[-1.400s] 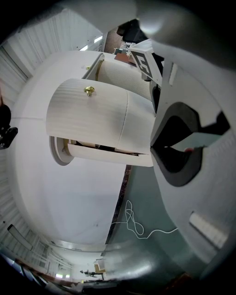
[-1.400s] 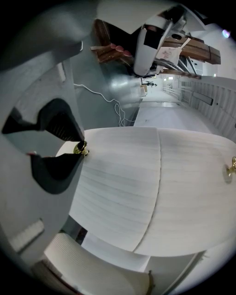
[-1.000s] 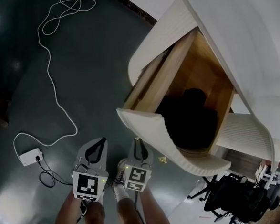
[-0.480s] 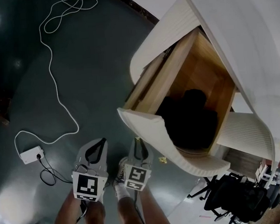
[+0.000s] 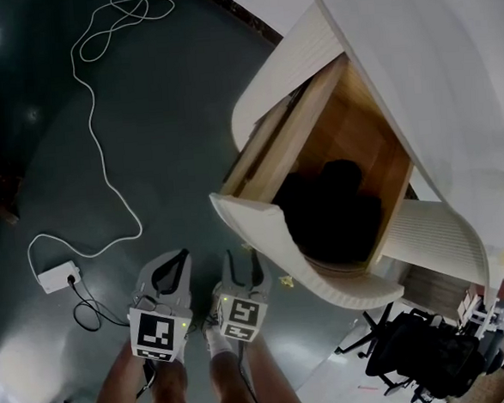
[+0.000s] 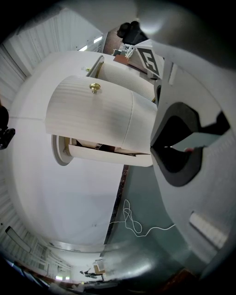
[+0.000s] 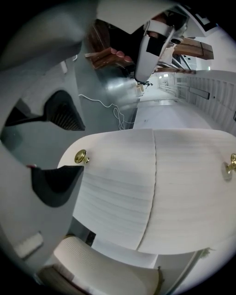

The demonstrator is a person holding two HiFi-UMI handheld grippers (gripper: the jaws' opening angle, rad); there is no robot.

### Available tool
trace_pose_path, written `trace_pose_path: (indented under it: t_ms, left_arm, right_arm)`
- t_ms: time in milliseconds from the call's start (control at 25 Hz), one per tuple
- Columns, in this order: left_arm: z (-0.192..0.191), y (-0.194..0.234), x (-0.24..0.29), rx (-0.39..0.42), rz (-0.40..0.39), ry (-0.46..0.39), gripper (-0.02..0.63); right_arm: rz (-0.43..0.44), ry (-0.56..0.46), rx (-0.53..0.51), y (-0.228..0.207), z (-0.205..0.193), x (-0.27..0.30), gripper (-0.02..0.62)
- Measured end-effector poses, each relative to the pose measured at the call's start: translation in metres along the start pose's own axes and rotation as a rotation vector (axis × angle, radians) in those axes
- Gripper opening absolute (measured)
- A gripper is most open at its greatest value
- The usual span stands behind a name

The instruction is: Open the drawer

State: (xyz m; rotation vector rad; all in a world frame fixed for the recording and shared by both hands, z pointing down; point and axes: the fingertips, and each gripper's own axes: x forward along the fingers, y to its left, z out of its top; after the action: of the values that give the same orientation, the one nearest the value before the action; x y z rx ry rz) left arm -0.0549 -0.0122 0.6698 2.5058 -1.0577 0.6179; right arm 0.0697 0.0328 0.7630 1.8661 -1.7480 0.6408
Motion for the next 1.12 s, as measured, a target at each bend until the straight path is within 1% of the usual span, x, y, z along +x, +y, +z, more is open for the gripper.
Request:
trace_pose_path:
  t_ms: [160,240,400,560,760,960,1120]
  left_arm:
    - [0.01,-0.001,-0.007,-0.001,-0.004,0.006,0.009]
    - [0.018,-0.002,-0.013,-0.003,-0.002,0.012,0.009]
    - [0.042,-0.007,-0.027,0.014,0.005,0.026,0.009]
    - [0.07,-0.009,-0.048,0.028,0.008,0.037,0.009]
    - [0.117,-0.021,-0.068,0.039,-0.004,0.02,0.009]
    - [0.177,-0.039,-0.088,0.074,-0.049,-0.021,0.009]
    - [0.225,-0.05,-0.105,0.075,-0.071,-0.054,0.009]
  right_arm:
    - [0.013,-0.016,-0.011,0.004,0.009,-0.014,0.241]
    - [0.02,-0.001,-0.001,0.005,0.012,-0.025,0.241]
    - [0.018,0.014,0.031,-0.001,0.026,-0.05,0.241]
    - [0.011,0.008,0.059,-0.009,0.052,-0.078,0.241]
    - [-0.006,-0.016,0.082,-0.024,0.092,-0.113,0.241]
    - [-0.042,-0.059,0.097,-0.036,0.143,-0.151,0.241]
    - [-0.067,-0.076,0.112,-0.045,0.177,-0.185,0.241]
